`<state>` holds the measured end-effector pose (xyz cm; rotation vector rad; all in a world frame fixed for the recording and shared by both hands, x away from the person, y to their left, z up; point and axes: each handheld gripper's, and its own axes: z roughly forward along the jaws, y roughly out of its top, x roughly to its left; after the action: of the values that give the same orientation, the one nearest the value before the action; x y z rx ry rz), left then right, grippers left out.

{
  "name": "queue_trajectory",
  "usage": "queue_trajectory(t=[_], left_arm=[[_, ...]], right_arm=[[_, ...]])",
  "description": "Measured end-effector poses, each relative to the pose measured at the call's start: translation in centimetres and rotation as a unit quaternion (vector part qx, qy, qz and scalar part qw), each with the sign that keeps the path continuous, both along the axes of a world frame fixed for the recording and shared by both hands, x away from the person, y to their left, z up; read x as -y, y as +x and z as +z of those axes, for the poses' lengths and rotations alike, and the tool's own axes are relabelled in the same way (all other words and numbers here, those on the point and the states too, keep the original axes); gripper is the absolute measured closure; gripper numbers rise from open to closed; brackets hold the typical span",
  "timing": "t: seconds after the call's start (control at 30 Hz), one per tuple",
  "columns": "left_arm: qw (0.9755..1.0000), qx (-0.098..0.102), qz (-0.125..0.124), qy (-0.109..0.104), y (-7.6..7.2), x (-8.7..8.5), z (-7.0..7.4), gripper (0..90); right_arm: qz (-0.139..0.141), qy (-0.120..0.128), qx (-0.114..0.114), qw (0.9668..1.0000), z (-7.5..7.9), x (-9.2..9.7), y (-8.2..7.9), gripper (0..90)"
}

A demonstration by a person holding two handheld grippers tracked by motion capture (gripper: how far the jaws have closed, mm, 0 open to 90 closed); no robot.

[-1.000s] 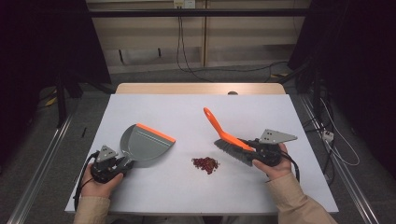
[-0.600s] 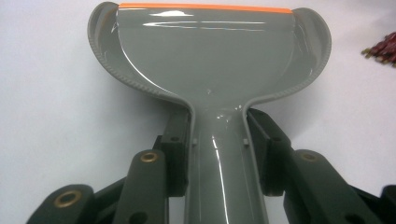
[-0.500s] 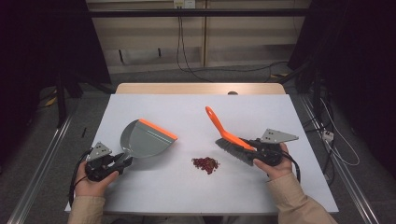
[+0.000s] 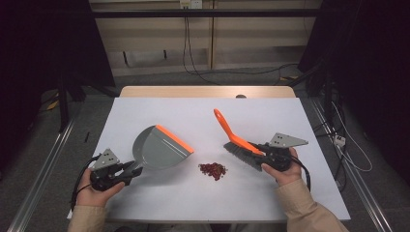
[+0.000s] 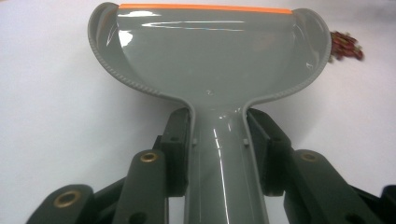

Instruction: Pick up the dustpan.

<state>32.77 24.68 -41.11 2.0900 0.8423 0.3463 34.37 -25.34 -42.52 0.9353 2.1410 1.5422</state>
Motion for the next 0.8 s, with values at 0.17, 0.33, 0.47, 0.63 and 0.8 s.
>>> queue_trajectory(t=[0.17, 0.33, 0.47, 0.63, 0.8], left_arm=[[0.9996, 0.004, -0.024, 0.014, -0.3, 0.4, 0.1, 62.7], [0.9989, 0.0, -0.043, 0.017, -0.5, 0.3, 0.1, 62.7], [0.9981, -0.002, -0.056, 0.027, -0.8, 0.3, 0.3, 62.6], [0.9961, -0.013, -0.079, 0.037, -1.2, 0.3, 0.2, 62.6], [0.994, -0.02, -0.097, 0.047, -1.5, 0.6, 0.1, 62.6]], right_arm=[[-0.003, -0.001, -0.001, 1.0, 0.0, 0.0, 0.0, 71.2], [-0.007, -0.003, -0.001, 1.0, -0.1, 0.0, 0.1, 71.2], [-0.01, -0.002, 0.0, 1.0, -0.1, -0.1, 0.1, 71.2], [-0.012, -0.004, -0.001, 0.9999, -0.1, -0.2, 0.1, 71.2], [-0.018, -0.005, -0.003, 0.9998, -0.2, -0.1, 0.2, 71.2]])
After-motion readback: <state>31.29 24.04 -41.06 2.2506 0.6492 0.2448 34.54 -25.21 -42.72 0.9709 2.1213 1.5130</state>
